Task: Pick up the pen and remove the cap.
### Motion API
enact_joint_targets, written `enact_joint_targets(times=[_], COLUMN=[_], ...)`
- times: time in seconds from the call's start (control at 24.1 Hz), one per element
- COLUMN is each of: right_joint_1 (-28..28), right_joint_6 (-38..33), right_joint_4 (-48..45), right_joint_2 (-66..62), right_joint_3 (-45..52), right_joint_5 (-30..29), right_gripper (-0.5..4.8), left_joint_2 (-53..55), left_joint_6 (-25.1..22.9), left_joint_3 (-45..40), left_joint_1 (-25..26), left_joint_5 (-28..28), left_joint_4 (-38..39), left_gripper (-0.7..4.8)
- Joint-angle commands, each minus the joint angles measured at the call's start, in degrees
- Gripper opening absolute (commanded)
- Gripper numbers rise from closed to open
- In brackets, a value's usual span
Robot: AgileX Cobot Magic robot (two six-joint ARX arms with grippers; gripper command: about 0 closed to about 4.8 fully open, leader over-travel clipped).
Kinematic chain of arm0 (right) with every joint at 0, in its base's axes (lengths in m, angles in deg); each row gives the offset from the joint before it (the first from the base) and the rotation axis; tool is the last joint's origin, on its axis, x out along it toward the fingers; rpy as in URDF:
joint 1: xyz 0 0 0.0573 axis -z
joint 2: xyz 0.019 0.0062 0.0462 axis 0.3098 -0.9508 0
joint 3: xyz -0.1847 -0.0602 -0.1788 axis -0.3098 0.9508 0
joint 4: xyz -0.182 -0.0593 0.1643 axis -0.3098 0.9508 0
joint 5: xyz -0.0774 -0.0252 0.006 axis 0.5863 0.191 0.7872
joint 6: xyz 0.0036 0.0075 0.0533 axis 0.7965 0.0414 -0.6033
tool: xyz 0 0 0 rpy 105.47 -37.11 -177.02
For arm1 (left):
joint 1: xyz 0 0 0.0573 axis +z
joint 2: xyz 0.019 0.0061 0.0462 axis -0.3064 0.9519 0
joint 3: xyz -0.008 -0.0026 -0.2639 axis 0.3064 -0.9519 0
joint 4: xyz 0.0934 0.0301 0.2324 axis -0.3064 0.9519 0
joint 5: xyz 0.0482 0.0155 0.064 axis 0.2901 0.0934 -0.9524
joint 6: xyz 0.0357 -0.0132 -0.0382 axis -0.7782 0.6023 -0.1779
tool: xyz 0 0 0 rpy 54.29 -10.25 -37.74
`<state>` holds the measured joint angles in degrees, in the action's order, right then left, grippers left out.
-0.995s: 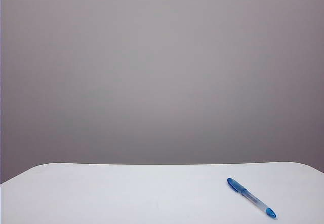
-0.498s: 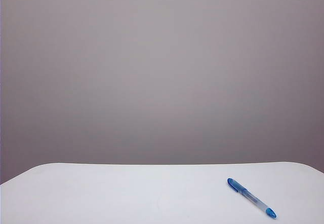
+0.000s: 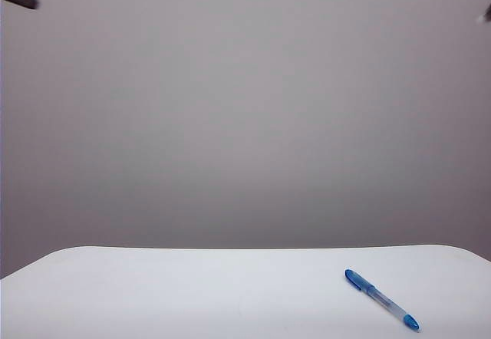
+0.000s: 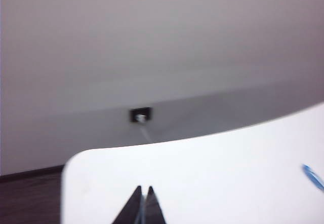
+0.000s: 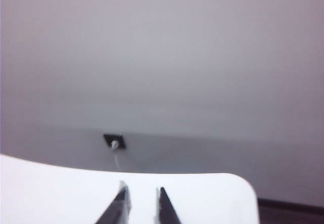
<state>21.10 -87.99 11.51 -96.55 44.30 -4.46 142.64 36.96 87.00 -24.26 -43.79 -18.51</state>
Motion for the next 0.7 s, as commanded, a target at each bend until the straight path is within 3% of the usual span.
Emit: enact_joint_targets(times=[0.04, 0.17, 0.25, 0.29, 0.33, 0.37, 0.58, 0.62, 0.7], right_joint_1=[-2.4, -7.3, -10.4, -12.0, -13.8, -14.8, -17.7, -17.7, -17.7], right_joint_6=[-0.5, -0.1, 0.0, 0.6, 2.1, 2.9, 4.5, 4.7, 4.8], right_joint_4=[3.3, 10.0, 15.9, 19.8, 24.7, 27.1, 33.7, 34.0, 36.1], right_joint_2=[-5.9, -15.2, -21.3, -24.6, -28.4, -30.3, -38.3, -39.8, -42.6], right_joint_3=[-3.9, -10.1, -15.1, -18.1, -22.1, -24.1, -30.6, -30.5, -30.5], right_joint_5=[-0.3, -0.2, 1.1, 3.6, 7.4, 9.2, 10.5, 10.9, 11.0], right_gripper=[0.77, 0.93, 1.33, 1.81, 2.77, 3.12, 3.2, 3.44, 3.97], left_joint_2=[5.4, 11.9, 15.4, 16.8, 18.1, 18.8, 21.7, 21.8, 21.8], left_joint_6=[-0.1, -0.5, -2.8, -4.3, -5.7, -6.1, -6.4, -6.4, -6.3], left_joint_3=[4.3, 9.0, 11.2, 11.7, 11.9, 11.9, 11.9, 11.9, 11.9], left_joint_1=[-0.3, -1.4, -3.0, -3.8, -4.8, -5.7, -8.8, -9.3, -9.7], left_joint_5=[5.4, 6.3, 6.2, 6.0, 5.6, 4.9, 2.4, 2.4, 2.4], left_joint_4=[2.3, 5.4, 6.5, 6.5, 6.6, 6.6, 8.6, 8.8, 8.8], left_gripper=[-0.06, -0.06, -0.06, -0.06, -0.06, -0.06, -0.05, 0.11, 1.11])
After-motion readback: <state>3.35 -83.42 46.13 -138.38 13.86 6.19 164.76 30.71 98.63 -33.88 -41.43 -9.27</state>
